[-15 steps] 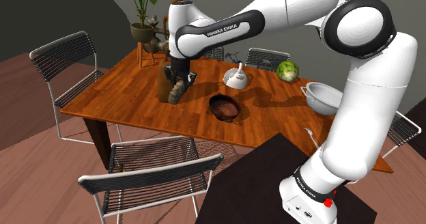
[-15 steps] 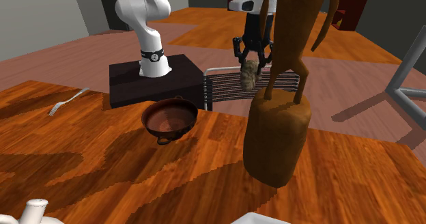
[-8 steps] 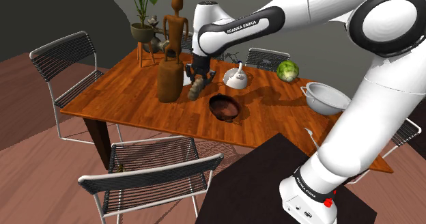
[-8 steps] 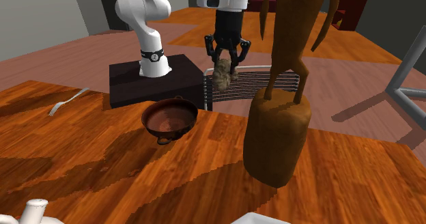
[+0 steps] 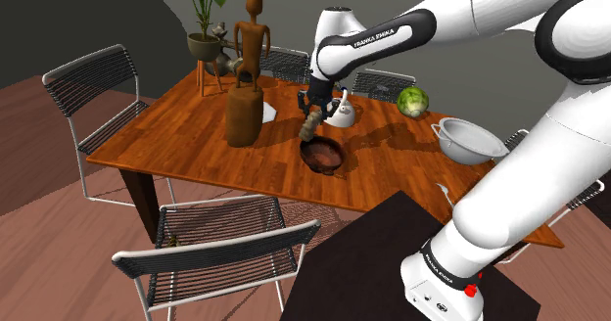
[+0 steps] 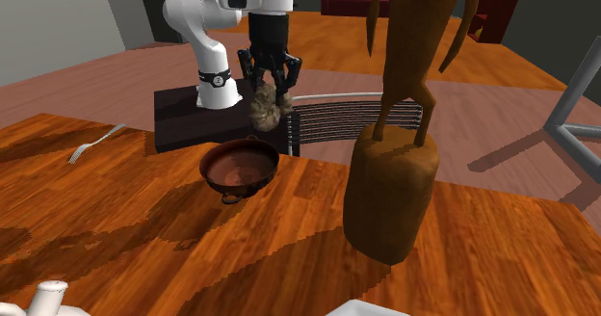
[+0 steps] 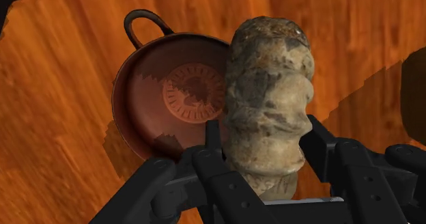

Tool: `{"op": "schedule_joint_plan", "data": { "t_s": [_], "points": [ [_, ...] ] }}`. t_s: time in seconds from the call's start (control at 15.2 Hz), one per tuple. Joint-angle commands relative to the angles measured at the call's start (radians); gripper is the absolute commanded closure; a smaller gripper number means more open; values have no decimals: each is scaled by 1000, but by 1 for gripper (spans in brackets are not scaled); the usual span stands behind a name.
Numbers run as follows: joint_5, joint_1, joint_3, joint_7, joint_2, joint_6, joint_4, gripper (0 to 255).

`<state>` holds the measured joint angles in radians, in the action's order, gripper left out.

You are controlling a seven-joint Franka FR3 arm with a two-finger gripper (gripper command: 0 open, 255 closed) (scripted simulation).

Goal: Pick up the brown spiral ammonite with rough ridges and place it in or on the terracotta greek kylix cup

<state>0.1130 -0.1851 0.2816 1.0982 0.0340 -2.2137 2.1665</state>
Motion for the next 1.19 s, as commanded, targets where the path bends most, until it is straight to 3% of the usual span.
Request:
{"op": "schedule_joint_plan", "data": {
  "t_s": [0.0,0.2,1.12],
  "points": [
    [-9,-25,-22,-55,-23,-6,22,255],
    [-23,-70,-68,-154,-66,-15,66,255],
    [30,-70,-72,-106,51,-197,137,255]
  ]
}}
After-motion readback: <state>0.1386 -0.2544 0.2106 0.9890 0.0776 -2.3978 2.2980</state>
